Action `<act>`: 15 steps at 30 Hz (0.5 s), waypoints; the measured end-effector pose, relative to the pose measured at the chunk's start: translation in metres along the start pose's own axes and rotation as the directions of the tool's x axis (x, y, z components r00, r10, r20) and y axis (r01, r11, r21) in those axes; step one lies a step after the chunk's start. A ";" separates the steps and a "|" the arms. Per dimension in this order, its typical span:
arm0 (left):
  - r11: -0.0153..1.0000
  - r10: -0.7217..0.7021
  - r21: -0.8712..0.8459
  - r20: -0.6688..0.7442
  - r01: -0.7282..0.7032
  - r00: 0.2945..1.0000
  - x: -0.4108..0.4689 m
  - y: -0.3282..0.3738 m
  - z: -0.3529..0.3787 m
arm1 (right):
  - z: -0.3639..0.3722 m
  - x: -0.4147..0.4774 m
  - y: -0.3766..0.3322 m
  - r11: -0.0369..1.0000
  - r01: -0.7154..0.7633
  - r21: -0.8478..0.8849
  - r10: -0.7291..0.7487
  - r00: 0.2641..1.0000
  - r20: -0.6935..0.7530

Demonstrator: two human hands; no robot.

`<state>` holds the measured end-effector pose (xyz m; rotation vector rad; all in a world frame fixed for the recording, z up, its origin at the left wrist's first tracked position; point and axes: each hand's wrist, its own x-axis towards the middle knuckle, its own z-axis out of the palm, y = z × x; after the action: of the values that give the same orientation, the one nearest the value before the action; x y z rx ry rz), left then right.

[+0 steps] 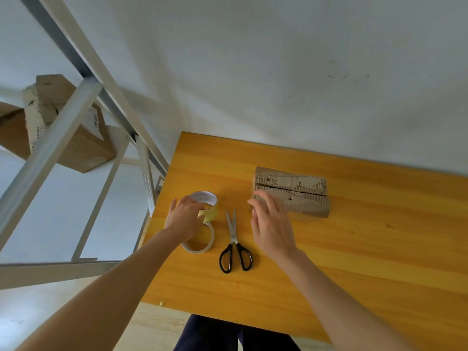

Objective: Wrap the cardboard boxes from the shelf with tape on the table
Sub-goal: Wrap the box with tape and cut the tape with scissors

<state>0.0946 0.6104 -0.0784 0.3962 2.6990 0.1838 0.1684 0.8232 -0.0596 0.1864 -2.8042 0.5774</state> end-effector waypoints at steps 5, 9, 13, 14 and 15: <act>0.963 -0.003 -0.268 -0.096 -0.022 0.995 0.000 -0.012 -0.004 | 0.011 0.005 -0.026 0.996 0.026 0.088 -0.034 0.996 0.086; 0.861 -0.019 -0.505 -0.148 -0.059 0.989 -0.006 -0.012 -0.023 | 0.019 0.019 -0.045 0.984 -0.059 0.165 0.026 0.980 0.195; 0.741 0.044 -0.654 -0.175 -0.150 0.984 -0.009 -0.008 -0.045 | 0.019 0.032 -0.062 0.928 -0.245 0.280 0.172 0.950 0.260; 0.714 0.056 -0.680 -0.180 -0.166 0.982 -0.010 -0.007 -0.051 | 0.016 0.035 -0.065 0.917 -0.266 0.298 0.193 0.948 0.253; 0.683 0.064 -0.709 -0.183 -0.177 0.981 -0.009 -0.005 -0.055 | 0.014 0.038 -0.068 0.907 -0.279 0.315 0.208 0.948 0.240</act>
<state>0.0788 0.5985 -0.0256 0.3106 2.4567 1.3189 0.1409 0.7530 -0.0360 -0.0467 -2.9174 1.1753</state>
